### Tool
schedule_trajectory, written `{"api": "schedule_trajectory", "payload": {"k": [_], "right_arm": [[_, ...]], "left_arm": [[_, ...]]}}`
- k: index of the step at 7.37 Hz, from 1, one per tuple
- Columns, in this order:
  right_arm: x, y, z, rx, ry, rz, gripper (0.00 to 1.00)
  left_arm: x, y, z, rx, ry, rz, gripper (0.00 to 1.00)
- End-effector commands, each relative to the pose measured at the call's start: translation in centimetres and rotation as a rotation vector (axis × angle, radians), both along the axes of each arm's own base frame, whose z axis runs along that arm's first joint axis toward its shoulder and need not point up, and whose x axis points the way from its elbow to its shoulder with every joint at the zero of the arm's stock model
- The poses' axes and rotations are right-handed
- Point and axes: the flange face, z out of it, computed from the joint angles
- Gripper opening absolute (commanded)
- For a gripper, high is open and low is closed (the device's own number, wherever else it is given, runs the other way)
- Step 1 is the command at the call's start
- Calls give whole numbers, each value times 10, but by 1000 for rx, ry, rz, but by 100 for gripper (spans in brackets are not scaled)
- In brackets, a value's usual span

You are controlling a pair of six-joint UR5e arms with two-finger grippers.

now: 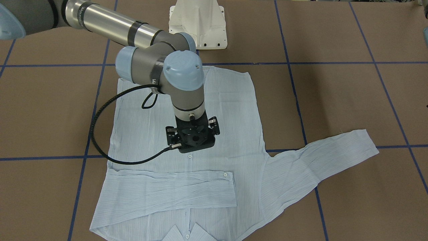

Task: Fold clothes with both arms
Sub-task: 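Lay the held sleeve across the upper chest with the right gripper, then open the right gripper at the shoulder edge while the left gripper reaches the other cuff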

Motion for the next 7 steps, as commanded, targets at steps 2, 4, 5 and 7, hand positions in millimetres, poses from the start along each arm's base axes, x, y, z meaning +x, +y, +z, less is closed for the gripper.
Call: {"api": "schedule_trajectory", "payload": {"k": [2,4,5,7], "right_arm": [[126,21,58,-30,100,-77,100],[176,22,81,-17,121,-124,100],[189,20,96,-30,112,-139,100],[191,21,104,-39,115,-139,100]], "left_arm": [[115,22,1,-90,15,-134,100],[182,34,5,-117,-25,-199,95],[190,34,12,-120,-44,-206,93],[196,24,22,-123,-65,-219,85]]}}
